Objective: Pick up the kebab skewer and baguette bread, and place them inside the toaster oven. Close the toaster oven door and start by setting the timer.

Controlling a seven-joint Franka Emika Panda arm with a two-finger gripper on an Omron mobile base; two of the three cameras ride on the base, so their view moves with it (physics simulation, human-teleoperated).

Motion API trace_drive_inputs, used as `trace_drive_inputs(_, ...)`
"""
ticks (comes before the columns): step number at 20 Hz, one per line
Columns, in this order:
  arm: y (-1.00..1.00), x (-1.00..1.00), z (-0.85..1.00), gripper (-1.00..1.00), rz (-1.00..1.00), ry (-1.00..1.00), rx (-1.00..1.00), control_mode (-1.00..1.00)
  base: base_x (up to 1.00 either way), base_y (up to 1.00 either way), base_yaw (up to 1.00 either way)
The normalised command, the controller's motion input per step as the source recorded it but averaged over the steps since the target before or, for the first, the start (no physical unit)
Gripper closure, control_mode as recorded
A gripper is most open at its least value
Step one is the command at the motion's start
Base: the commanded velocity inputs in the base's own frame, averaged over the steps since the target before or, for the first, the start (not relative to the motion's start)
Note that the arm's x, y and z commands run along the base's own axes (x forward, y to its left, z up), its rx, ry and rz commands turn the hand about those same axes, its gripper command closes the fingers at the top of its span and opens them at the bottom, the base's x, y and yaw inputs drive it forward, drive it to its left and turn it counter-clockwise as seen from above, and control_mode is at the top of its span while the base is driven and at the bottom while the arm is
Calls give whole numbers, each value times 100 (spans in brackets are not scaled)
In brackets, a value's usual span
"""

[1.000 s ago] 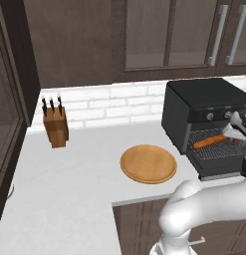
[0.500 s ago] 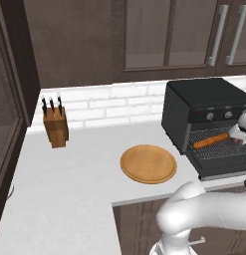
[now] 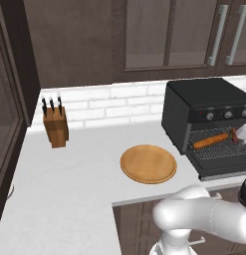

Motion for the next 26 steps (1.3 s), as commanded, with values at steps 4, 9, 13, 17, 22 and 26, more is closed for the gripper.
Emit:
trace_drive_inputs(4, 42, -65, 0, -100, -18, 6, 0, -100, 0, 0, 0)
trace_drive_inputs(9, 10, -17, -8, -100, -15, 9, 0, -100, 0, 0, 0)
trace_drive_inputs(13, -5, -11, -33, -100, -6, 6, -2, -100, 0, 0, 0)
trace_drive_inputs(17, 0, 0, -32, -100, -4, 3, 0, -100, 0, 0, 0)
trace_drive_inputs(22, 0, 2, -27, -100, -1, 0, 0, -100, 0, 0, 0)
trace_drive_inputs(26, 0, 2, -24, -100, 0, 0, -1, -100, 0, 0, 0)
